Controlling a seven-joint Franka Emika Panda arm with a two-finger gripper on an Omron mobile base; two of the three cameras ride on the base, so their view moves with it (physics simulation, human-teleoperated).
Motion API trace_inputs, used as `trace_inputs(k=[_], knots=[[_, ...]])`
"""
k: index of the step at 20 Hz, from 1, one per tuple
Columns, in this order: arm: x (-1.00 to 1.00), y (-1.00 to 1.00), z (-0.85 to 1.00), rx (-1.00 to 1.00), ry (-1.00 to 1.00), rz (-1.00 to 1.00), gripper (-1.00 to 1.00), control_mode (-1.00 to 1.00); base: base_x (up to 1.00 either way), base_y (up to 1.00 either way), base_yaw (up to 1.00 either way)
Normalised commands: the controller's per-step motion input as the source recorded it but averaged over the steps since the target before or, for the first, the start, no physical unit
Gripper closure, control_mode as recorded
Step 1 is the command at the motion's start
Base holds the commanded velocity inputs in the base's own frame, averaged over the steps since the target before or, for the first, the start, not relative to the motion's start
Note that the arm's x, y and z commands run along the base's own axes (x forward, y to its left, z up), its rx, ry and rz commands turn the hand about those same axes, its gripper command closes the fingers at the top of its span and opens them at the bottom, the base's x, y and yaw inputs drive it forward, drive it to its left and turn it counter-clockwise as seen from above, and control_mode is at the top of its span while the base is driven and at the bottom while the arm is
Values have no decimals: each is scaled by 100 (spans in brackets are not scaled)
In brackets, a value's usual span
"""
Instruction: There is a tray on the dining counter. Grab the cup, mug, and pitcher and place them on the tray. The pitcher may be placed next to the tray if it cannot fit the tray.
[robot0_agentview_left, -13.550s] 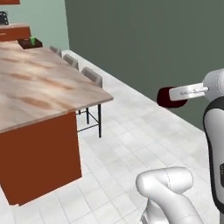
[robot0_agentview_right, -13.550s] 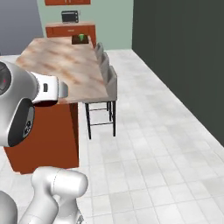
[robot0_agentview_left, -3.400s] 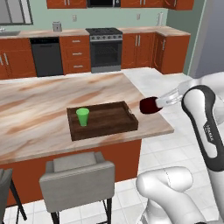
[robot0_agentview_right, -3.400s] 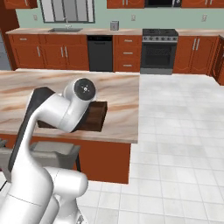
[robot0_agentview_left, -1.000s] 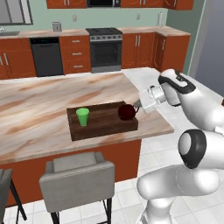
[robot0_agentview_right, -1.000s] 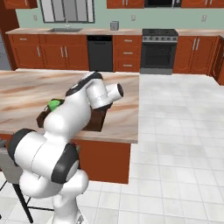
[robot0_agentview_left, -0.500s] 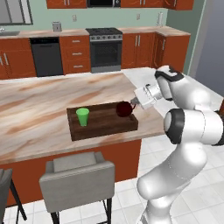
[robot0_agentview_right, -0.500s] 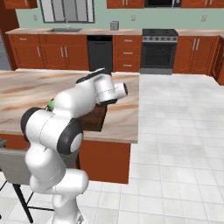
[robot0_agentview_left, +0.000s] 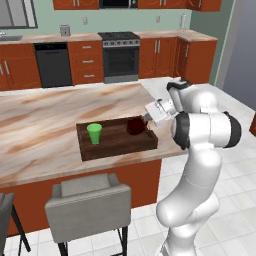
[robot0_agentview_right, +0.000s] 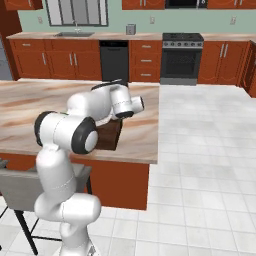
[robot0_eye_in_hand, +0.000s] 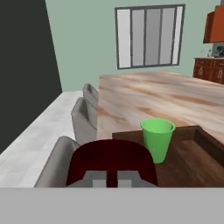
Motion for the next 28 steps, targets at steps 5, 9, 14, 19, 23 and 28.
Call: trace_inputs(k=[5,9,14,19,23,28], knots=[[53,15,-15,3,0,5,100,-100,0,0,0],[47,13,-19,4,0,7,100,-100,0,0,0],[51,22,-15,4,1,7,100,-100,0,0,0],[43,33,-28,0,1,8,100,-100,0,0,0],[31,33,-38,0,2,8,100,-100,0,0,0],[26,25,-43,0,0,7,100,-100,0,0,0]])
